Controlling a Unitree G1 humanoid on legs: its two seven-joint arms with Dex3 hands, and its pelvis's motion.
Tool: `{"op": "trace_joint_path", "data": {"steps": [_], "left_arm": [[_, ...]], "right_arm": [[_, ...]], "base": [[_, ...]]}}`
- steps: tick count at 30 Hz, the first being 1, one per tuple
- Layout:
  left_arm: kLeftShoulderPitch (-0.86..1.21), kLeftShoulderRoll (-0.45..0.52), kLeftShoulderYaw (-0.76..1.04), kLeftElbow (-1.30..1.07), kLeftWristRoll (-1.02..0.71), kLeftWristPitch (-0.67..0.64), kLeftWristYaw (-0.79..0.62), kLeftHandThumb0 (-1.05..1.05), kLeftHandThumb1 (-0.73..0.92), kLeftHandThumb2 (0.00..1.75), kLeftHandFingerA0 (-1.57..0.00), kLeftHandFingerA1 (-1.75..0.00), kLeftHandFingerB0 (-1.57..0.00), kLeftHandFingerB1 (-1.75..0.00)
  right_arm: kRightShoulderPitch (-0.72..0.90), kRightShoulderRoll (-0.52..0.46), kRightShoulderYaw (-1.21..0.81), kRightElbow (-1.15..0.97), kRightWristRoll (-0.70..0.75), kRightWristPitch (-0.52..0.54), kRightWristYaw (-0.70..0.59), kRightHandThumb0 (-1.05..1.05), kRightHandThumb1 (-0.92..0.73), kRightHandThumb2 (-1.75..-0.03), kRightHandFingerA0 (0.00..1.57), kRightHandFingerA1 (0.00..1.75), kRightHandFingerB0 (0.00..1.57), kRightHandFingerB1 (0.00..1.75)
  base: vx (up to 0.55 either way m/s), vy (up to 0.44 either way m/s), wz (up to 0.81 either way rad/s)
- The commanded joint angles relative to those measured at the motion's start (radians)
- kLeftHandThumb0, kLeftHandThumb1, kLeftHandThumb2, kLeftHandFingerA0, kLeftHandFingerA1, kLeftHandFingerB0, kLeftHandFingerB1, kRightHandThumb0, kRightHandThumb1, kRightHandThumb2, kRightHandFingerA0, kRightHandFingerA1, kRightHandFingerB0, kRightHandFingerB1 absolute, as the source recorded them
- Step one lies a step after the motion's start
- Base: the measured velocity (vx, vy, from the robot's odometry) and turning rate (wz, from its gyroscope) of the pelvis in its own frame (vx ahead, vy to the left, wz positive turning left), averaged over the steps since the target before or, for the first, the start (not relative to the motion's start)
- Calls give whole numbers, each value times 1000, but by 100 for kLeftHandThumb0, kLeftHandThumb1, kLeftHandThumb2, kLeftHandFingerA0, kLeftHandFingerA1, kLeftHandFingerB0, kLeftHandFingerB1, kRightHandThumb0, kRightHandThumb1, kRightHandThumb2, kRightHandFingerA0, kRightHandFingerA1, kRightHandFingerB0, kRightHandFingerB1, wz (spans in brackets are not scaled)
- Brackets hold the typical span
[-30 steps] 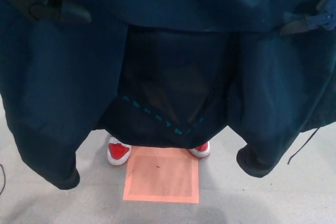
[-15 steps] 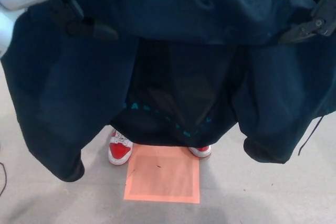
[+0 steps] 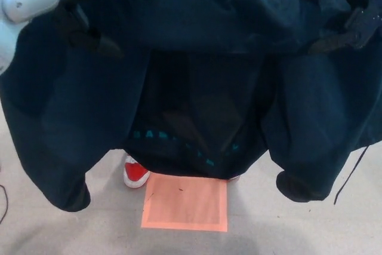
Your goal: A person hands a coat to the robot and the robot grabs it with both hands and holds it while the person wears the coat.
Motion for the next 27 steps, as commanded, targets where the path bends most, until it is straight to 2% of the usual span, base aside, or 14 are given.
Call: {"op": "trace_joint_path", "data": {"steps": [1, 2, 3, 6, 7, 8, 9, 10, 13, 19, 20, 23, 24, 27], "left_arm": [[8, -5, -28, 63, 156, -14, 98, -77, 73, 68, -83, -174, -72, -133], [11, -6, -29, 66, 162, -17, 110, -77, 73, 68, -83, -174, -72, -133], [15, -8, -32, 72, 174, -19, 132, -69, 83, 68, -86, -150, -80, -97], [42, -15, -29, 95, 203, -25, 232, -58, 92, 68, -85, -122, -76, -82], [63, -21, -19, 94, 204, -20, 278, -45, 90, 69, -76, -140, -65, -111], [85, -30, 0, 102, 194, -28, 341, -33, 83, 63, -68, -173, -52, -149], [94, -35, 10, 108, 185, -35, 373, -33, 83, 63, -68, -173, -52, -149], [104, -45, 10, 130, 204, -27, 450, -34, 84, 64, -70, -175, -52, -149], [97, -61, 0, 146, 224, -7, 498, -36, 84, 65, -74, -175, -57, -143], [105, -87, 12, 170, 220, 1, 577, -37, 82, 65, -76, -174, -62, -148], [108, -91, 16, 177, 216, -6, 598, -34, 83, 64, -75, -175, -53, -153], [122, -106, 24, 195, 212, -13, 663, -35, 83, 63, -77, -175, -50, -158], [128, -105, 19, 195, 223, -15, 685, -35, 83, 64, -78, -175, -51, -159], [141, -105, 10, 191, 237, -6, 696, -37, 85, 65, -80, -175, -54, -157]], "right_arm": [[104, -31, -4, 11, -128, -142, -210, -71, -82, -65, 113, 90, 88, 52], [115, -32, -10, 10, -131, -156, -236, -71, -82, -65, 113, 90, 88, 52], [133, -35, -15, 9, -142, -175, -280, -65, -91, -68, 112, 106, 87, 55], [188, -43, -24, 11, -182, -234, -432, -58, -92, -76, 89, 134, 77, 57], [216, -37, -34, 14, -191, -249, -504, -47, -92, -73, 83, 142, 77, 63], [245, -32, -51, 15, -193, -259, -574, -39, -92, -67, 83, 120, 69, 56], [257, -30, -60, 15, -193, -263, -604, -39, -92, -67, 83, 120, 69, 56], [286, -29, -83, 54, -200, -300, -739, -38, -86, -69, 71, 160, 59, 113], [302, -35, -125, 85, -179, -335, -817, -36, -89, -65, 68, 175, 51, 148], [309, -27, -182, 104, -143, -332, -829, -38, -88, -66, 73, 175, 51, 153], [307, -27, -187, 110, -140, -333, -828, -39, -88, -66, 76, 165, 61, 130], [314, -25, -215, 116, -125, -333, -840, -41, -84, -69, 75, 168, 63, 143], [322, -24, -224, 117, -120, -338, -849, -39, -84, -68, 75, 165, 63, 127], [329, -21, -234, 121, -132, -340, -887, -39, -84, -67, 75, 169, 60, 137]], "base": [[0, 0, 0], [0, 0, 0], [0, 0, 0], [0, 0, 0], [0, 0, 0], [0, 0, 0], [0, 0, 0], [0, 0, 0], [0, 0, 0], [0, 0, 0], [0, 0, 0], [0, 0, 0], [0, 0, 0], [0, 0, 0]]}}
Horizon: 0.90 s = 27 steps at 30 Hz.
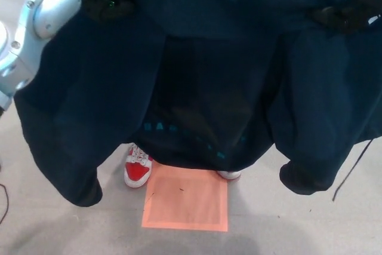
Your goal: A person hands a coat to the robot and the robot grabs it with both hands and holds it while the person wears the coat.
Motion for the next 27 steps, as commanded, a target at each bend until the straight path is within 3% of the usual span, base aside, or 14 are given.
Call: {"op": "trace_joint_path", "data": {"steps": [1, 6, 8, 12, 13, 14, 15, 16, 17, 21, 22, 25, 26, 27], "left_arm": [[111, -1, 22, 93, 134, 4, 318, -37, 85, 65, -80, -175, -54, -157], [153, -6, 23, 98, 146, 22, 376, -35, 83, 66, -80, -174, -61, -140], [178, -23, 59, 121, 121, -19, 509, -41, 61, 91, -112, -141, -71, -116], [182, -48, 96, 188, 101, -94, 723, -37, 52, 85, -120, -144, -81, -121], [183, -53, 105, 192, 91, -96, 734, -32, 72, 61, -88, -174, -62, -159], [183, -60, 117, 195, 80, -97, 744, -32, 72, 61, -88, -174, -62, -159], [168, -79, 143, 203, 56, -86, 756, -36, 77, 63, -95, -163, -65, -145], [148, -87, 166, 222, 29, -118, 781, -32, 73, 65, -95, -146, -56, -87], [130, -87, 183, 242, 8, -164, 808, -32, 73, 65, -95, -146, -56, -87], [80, -81, 191, 278, 27, -160, 834, -31, 79, 63, -88, -150, -57, -133], [45, -82, 199, 286, 41, -125, 847, -38, 80, 64, -86, -165, -62, -156], [-15, -98, 227, 331, 16, -139, 859, -37, 83, 64, -82, -173, -61, -158], [-36, -99, 229, 349, 18, -144, 866, -35, 83, 63, -82, -175, -58, -162], [-45, -99, 231, 359, 15, -150, 867, -35, 83, 63, -82, -175, -58, -162]], "right_arm": [[134, -21, -98, 92, -63, -80, -334, -39, -84, -67, 75, 169, 60, 137], [143, 12, -128, 125, -60, -92, -428, -37, -84, -69, 81, 167, 69, 132], [143, 38, -166, 113, -29, -84, -443, -38, -85, -68, 79, 169, 66, 135], [137, 98, -238, 95, 4, -47, -517, -39, -84, -65, 88, 120, 81, 85], [133, 108, -250, 95, 13, -48, -524, -40, -84, -67, 87, 136, 72, 114], [129, 120, -263, 95, 24, -48, -530, -40, -84, -67, 87, 136, 72, 114], [106, 138, -284, 103, 35, -45, -560, -41, -86, -66, 81, 162, 66, 143], [82, 155, -308, 116, 52, -61, -590, -42, -85, -72, 85, 168, 73, 148], [65, 168, -327, 128, 69, -82, -612, -42, -85, -72, 85, 168, 73, 148], [11, 187, -346, 166, 44, -88, -678, -42, -89, -67, 88, 175, 61, 163], [-33, 202, -380, 200, 88, -113, -679, -40, -87, -70, 101, 147, 79, 136], [-90, 202, -391, 220, 76, -86, -671, -44, -89, -66, 108, 140, 86, 147], [-104, 200, -393, 233, 74, -92, -673, -47, -73, -109, 116, 119, 98, 117], [-111, 200, -395, 240, 74, -98, -675, -47, -73, -109, 116, 119, 98, 117]], "base": [[0, 0, 0], [0, 0, 0], [0, 0, 0], [0, 0, 0], [0, 0, 0], [0, 0, 0], [0, 0, 0], [0, 0, 0], [0, 0, 0], [0, 0, 0], [0, 0, 0], [0, 0, 0], [0, 0, 0], [0, 0, 0]]}}
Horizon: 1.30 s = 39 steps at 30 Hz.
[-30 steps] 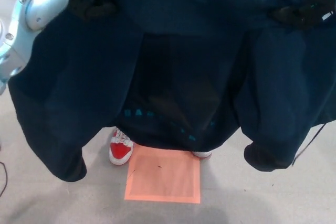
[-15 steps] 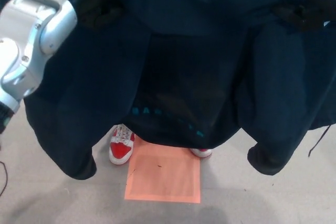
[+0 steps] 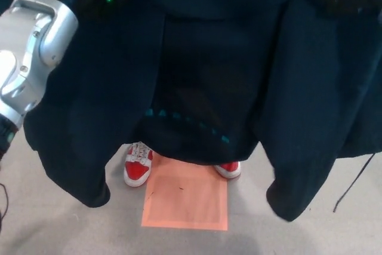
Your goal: A person hands a coat to the robot and the robot grabs it with both hands and holds it while the person wears the coat.
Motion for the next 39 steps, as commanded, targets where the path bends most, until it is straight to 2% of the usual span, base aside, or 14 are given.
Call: {"op": "trace_joint_path", "data": {"steps": [1, 5, 20, 21, 22, 23, 24, 25, 26, 31, 32, 33, 36, 39], "left_arm": [[-132, -10, 143, 205, -11, -84, 403, -33, 80, 63, -85, -175, -60, -163], [-178, -1, 156, 218, -22, -72, 339, -39, 79, 69, -90, -162, -72, -142], [-394, 60, 156, 426, 13, -204, 490, -32, 85, 63, -85, -175, -56, -170], [-434, 74, 157, 446, 9, -220, 476, -31, 84, 62, -83, -175, -41, -164], [-474, 88, 146, 471, 25, -231, 494, -29, 80, 65, -84, -175, -57, -79], [-502, 99, 131, 491, 48, -236, 522, -29, 80, 65, -84, -175, -57, -79], [-555, 117, 118, 515, 63, -238, 514, -35, 57, 88, -116, -142, -75, -116], [-569, 122, 113, 524, 66, -239, 512, -35, 57, 88, -116, -142, -75, -116], [-592, 126, 113, 537, 61, -238, 499, -25, 69, 62, -86, -175, -84, -113], [-739, 144, 98, 622, 60, -238, 470, -33, 60, 60, -89, -175, -83, -106], [-761, 141, 86, 638, 75, -217, 489, -44, 54, 88, -124, -146, -86, -123], [-780, 140, 80, 652, 79, -211, 495, -34, 81, 64, -92, -175, -65, -167], [-847, 141, 81, 698, 62, -232, 479, -35, 83, 65, -92, -175, -65, -175], [-942, 151, 36, 748, 102, -218, 474, -35, 78, 63, -94, -175, -73, -149]], "right_arm": [[-171, 41, -199, 158, 59, 0, -350, -44, -88, -68, 105, 153, 86, 149], [-209, 41, -213, 172, 59, 1, -329, -45, -88, -67, 96, 175, 70, 170], [-402, 6, -246, 312, 33, -59, -370, -41, -87, -66, 87, 175, 63, 163], [-445, -4, -246, 342, 32, -60, -368, -43, -87, -65, 88, 175, 61, 170], [-484, -17, -242, 372, 25, -71, -372, -42, -87, -65, 87, 175, 61, 168], [-510, -27, -236, 393, 17, -84, -378, -42, -87, -65, 87, 175, 61, 168], [-562, -49, -222, 433, -3, -106, -395, -41, -87, -66, 89, 175, 67, 170], [-577, -55, -218, 446, -8, -113, -400, -41, -87, -66, 89, 175, 67, 170], [-601, -60, -214, 468, -8, -125, -402, -42, -86, -66, 90, 175, 67, 170], [-761, -93, -187, 574, -20, -101, -364, -43, -84, -70, 111, 146, 89, 148], [-783, -97, -188, 588, -13, -103, -354, -42, -85, -68, 106, 157, 88, 153], [-801, -100, -188, 603, -9, -109, -350, -44, -82, -74, 98, 167, 85, 155], [-870, -114, -181, 660, -4, -127, -339, -42, -84, -66, 98, 174, 80, 165], [-968, -129, -158, 725, -17, -113, -319, -41, -83, -65, 92, 175, 70, 167]], "base": [[0, 0, 0], [0, 0, 0], [0, 0, 0], [0, 0, 0], [0, 0, 0], [0, 0, 0], [0, 0, 0], [0, 0, 0], [0, 0, 0], [0, 0, 0], [0, 0, 0], [0, 0, 0], [0, 0, 0], [0, 0, 0]]}}
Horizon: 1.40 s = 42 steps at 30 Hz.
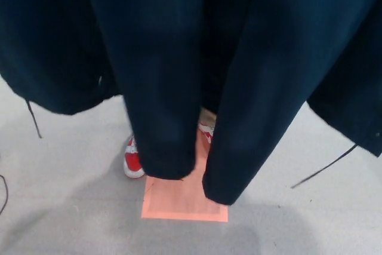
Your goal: A person hands a coat to the robot and the robot grabs it with both hands and holds it while the person wears the coat.
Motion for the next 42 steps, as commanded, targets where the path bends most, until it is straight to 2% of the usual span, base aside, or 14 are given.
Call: {"op": "trace_joint_path", "data": {"steps": [1, 13, 14, 15, 16, 17, 19, 20, 21, 24, 36, 38, 41, 42], "left_arm": [[-163, 74, -26, 98, 44, 38, 47, -36, 78, 63, -94, -175, -74, -151], [-376, 57, -112, 194, 87, 77, -17, -35, 82, 63, -89, -175, -58, -168], [-394, 55, -126, 200, 99, 92, -10, -44, 58, 93, -120, -144, -88, -127], [-409, 55, -141, 204, 112, 104, -1, -44, 58, 93, -120, -144, -88, -127], [-439, 56, -150, 213, 112, 114, -44, -43, 62, 98, -118, -139, -84, -115], [-452, 58, -157, 216, 116, 123, -62, -41, 77, 66, -84, -173, -91, -104], [-481, 61, -168, 222, 117, 132, -87, -41, 73, 67, -89, -168, -94, -103], [-504, 59, -169, 227, 116, 145, -84, -46, 54, 92, -121, -140, -87, -117], [-517, 58, -170, 229, 116, 151, -80, -47, 68, 66, -87, -169, -75, -150], [-548, 64, -177, 232, 122, 144, -79, -41, 77, 63, -85, -175, -66, -157], [-602, 68, -176, 235, 122, 157, -112, -43, 77, 63, -88, -171, -80, -144], [-611, 73, -185, 236, 132, 164, -120, -50, 61, 96, -118, -141, -89, -121], [-611, 73, -189, 236, 138, 169, -114, -44, 74, 66, -87, -175, -78, -153], [-614, 75, -193, 236, 143, 168, -108, -50, 60, 94, -118, -142, -89, -123]], "right_arm": [[-183, -105, 9, 106, -14, 25, -58, -40, -83, -65, 92, 175, 69, 168], [-405, -111, 132, 223, -75, 92, -29, -45, -83, -65, 87, 175, 73, 156], [-423, -113, 143, 228, -82, 95, -24, -44, -82, -67, 88, 172, 79, 145], [-440, -116, 153, 232, -91, 99, -20, -44, -82, -67, 88, 172, 79, 145], [-468, -117, 162, 238, -96, 107, -13, -43, -64, -104, 117, 133, 92, 110], [-479, -117, 163, 241, -95, 111, -8, -44, -64, -104, 118, 134, 92, 112], [-508, -119, 164, 246, -88, 125, 10, -44, -65, -105, 120, 134, 94, 111], [-534, -125, 175, 249, -100, 127, 11, -47, -82, -71, 92, 161, 83, 125], [-548, -130, 182, 251, -107, 128, 9, -45, -81, -71, 91, 161, 81, 129], [-584, -138, 193, 254, -114, 131, 10, -45, -81, -71, 88, 165, 74, 137], [-621, -161, 188, 256, -109, 139, 23, -49, -82, -64, 89, 168, 73, 133], [-620, -161, 192, 257, -115, 134, 17, -48, -81, -64, 87, 174, 71, 143], [-620, -160, 200, 258, -122, 134, 17, -48, -80, -66, 87, 174, 70, 143], [-622, -160, 202, 258, -124, 132, 14, -48, -81, -64, 87, 175, 69, 148]], "base": [[0, 0, 0], [0, 0, 0], [0, 0, 0], [0, 0, 0], [0, 0, 0], [0, 0, 0], [0, 0, 0], [0, 0, 0], [0, 0, 0], [0, 0, 0], [0, 0, 0], [0, 0, 0], [0, 0, 0], [0, 0, 0]]}}
